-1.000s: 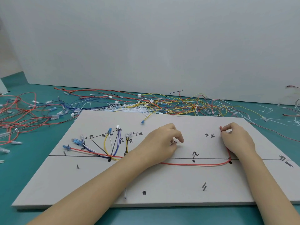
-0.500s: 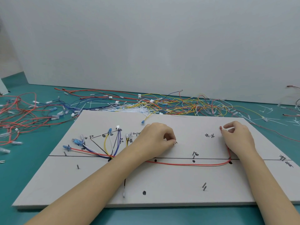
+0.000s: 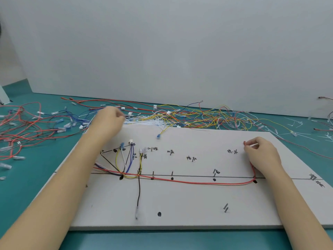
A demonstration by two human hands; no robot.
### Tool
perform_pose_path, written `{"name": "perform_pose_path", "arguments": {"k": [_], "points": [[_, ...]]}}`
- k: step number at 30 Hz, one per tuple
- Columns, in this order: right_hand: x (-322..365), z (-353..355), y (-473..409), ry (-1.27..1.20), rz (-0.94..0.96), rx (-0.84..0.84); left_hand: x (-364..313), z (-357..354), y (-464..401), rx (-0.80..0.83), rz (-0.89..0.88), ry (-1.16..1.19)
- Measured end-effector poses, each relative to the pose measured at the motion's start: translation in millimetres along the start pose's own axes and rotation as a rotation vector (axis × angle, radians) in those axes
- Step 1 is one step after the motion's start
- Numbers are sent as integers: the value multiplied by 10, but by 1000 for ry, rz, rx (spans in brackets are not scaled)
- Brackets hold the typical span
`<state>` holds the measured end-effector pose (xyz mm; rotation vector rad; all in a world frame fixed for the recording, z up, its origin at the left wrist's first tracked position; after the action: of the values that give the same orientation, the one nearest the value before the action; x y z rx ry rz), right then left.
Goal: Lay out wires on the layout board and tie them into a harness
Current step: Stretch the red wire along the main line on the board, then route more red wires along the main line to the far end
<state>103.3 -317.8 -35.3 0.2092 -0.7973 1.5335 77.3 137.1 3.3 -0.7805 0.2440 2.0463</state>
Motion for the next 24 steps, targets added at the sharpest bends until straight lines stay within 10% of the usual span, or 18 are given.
{"name": "perform_pose_path", "arguments": {"k": [5,24], "points": [[-6,-4,0,-2,-6,-1,932,233,-469,26,396,-359],[32,16,31,-23,-10,14,1143,277,-444,-5,582,-207]]}}
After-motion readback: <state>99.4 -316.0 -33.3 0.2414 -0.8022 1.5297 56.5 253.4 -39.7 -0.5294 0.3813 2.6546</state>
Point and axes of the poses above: each hand's wrist, its own y-axis away from the middle knuckle, its own z-axis out of the back of the hand, x = y × z, the point moved 5 cm from there along -y, towards the middle knuckle, and after that the axes turned 15 degrees about z, right-handed, at the moved point
